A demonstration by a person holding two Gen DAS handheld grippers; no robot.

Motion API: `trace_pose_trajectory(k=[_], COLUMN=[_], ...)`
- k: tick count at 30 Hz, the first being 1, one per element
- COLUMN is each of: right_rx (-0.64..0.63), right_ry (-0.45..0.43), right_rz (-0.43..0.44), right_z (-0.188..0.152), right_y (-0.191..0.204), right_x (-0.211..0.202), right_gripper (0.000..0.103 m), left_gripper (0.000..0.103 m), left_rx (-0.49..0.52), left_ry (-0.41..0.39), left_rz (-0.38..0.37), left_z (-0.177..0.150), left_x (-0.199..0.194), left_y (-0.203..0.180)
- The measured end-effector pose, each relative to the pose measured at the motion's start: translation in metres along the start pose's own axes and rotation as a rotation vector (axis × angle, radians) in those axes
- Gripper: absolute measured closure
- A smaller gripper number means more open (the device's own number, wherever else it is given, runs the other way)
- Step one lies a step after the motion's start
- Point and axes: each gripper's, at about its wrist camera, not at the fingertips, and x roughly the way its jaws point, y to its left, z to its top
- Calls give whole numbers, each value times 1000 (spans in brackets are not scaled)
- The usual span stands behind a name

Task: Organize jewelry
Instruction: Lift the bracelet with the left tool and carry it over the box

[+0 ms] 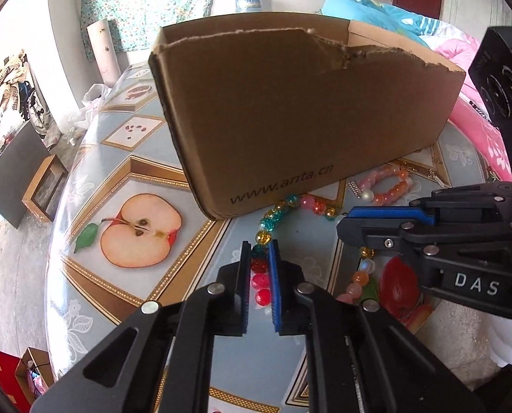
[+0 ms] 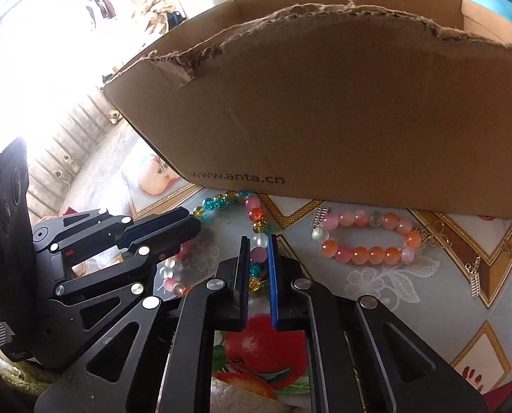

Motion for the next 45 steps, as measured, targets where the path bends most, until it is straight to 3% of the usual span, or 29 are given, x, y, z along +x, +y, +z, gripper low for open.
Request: trace_pose_trajectory(k=[14, 20, 28, 33, 36, 40, 45], right_rx=[27, -6, -124, -156, -126, -31, 47], right_ry=[-105, -184, -348, -390, -325, -189, -24], right_rz=[90, 115, 134, 124, 137, 148, 175], right_z=[-1, -3, 23, 67, 98, 130, 144], right_y=[0, 4, 17, 4, -12, -39, -56], right_x=[-31, -58, -111, -133, -116, -75, -43], right_gripper=[96, 96, 96, 96, 96, 95, 95], left_gripper=[94, 94, 94, 94, 94, 94, 94], left_rx=[-33, -58, -5, 67, 81, 89, 94], left_ry=[-113, -194, -388, -451, -425, -297, -125], left_rz=[-26, -83, -128, -86, -84, -60, -49], left_z=[9, 16, 64, 109, 135, 158, 159], left_x=[-55, -96, -154, -155, -137, -95, -39], left_y=[-1, 2, 0, -2, 3, 9, 15])
